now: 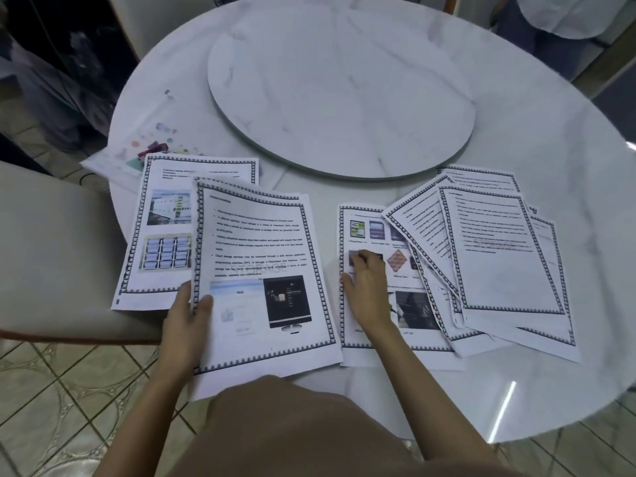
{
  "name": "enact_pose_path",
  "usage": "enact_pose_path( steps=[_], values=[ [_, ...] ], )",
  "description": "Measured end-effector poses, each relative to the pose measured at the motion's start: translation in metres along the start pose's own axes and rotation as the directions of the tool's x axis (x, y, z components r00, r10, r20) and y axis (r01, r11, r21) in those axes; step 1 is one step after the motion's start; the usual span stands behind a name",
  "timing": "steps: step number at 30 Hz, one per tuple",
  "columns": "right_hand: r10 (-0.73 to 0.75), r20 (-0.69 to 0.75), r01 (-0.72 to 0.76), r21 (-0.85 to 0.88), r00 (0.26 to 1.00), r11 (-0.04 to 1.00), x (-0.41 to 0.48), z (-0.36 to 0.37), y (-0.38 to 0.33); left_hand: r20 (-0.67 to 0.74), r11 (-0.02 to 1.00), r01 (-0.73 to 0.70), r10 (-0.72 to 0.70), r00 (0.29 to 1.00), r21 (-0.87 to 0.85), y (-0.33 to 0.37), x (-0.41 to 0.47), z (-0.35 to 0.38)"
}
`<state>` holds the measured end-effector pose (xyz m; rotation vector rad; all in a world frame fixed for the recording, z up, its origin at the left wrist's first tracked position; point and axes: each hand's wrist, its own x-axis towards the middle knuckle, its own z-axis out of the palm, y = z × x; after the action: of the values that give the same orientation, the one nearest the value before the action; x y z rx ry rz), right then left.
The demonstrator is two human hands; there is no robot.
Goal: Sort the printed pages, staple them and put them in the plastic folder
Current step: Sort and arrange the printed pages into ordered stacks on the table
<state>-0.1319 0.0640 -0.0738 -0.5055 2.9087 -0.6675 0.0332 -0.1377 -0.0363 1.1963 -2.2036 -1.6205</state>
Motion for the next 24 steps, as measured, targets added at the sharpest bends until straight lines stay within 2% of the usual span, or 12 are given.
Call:
enact_pose_path(
  steps=[3, 6, 11, 13, 16, 18, 21, 24],
  values=[
    [-0.059, 0.033, 0.058, 0.03, 0.998, 0.998, 0.011, 0.008, -0.02, -0.082, 0.999, -0.017, 0.014, 0.997, -0.045, 0.004, -0.007, -0.013],
    [-0.096, 0.088, 0.082, 0.144, 0.992, 0.986, 0.02, 0.014, -0.041, -0.169, 0.996, -0.037, 0.022, 0.985, -0.086, 0.009, -0.012, -0.025],
    [-0.113, 0.275, -0.023, 0.447, 0.955, 0.894, 0.032, 0.007, -0.065, -0.235, 0.99, -0.042, 0.009, 0.972, -0.136, 0.002, -0.01, -0.043],
    [-0.108, 0.253, -0.027, 0.474, 0.961, 0.88, 0.034, 0.002, -0.063, -0.25, 0.987, -0.031, -0.01, 0.968, -0.16, -0.002, -0.006, -0.049],
    [0.023, 0.058, -0.042, 0.359, 0.998, 0.932, 0.035, -0.008, -0.045, -0.258, 0.984, -0.037, -0.009, 0.966, -0.173, -0.001, -0.001, -0.053],
    [0.138, -0.029, -0.13, 0.183, 0.99, 0.975, 0.036, -0.016, -0.028, -0.249, 0.981, -0.053, 0.005, 0.969, -0.186, 0.004, 0.003, -0.053],
    [0.291, 0.0, -0.289, -0.103, 0.957, 0.952, 0.034, -0.025, -0.011, -0.236, 0.976, -0.062, 0.011, 0.972, -0.207, 0.009, 0.01, -0.052],
    [0.364, 0.058, -0.351, -0.164, 0.929, 0.922, 0.035, -0.029, -0.005, -0.24, 0.971, -0.08, 0.025, 0.97, -0.224, 0.014, 0.016, -0.05]
  ],
)
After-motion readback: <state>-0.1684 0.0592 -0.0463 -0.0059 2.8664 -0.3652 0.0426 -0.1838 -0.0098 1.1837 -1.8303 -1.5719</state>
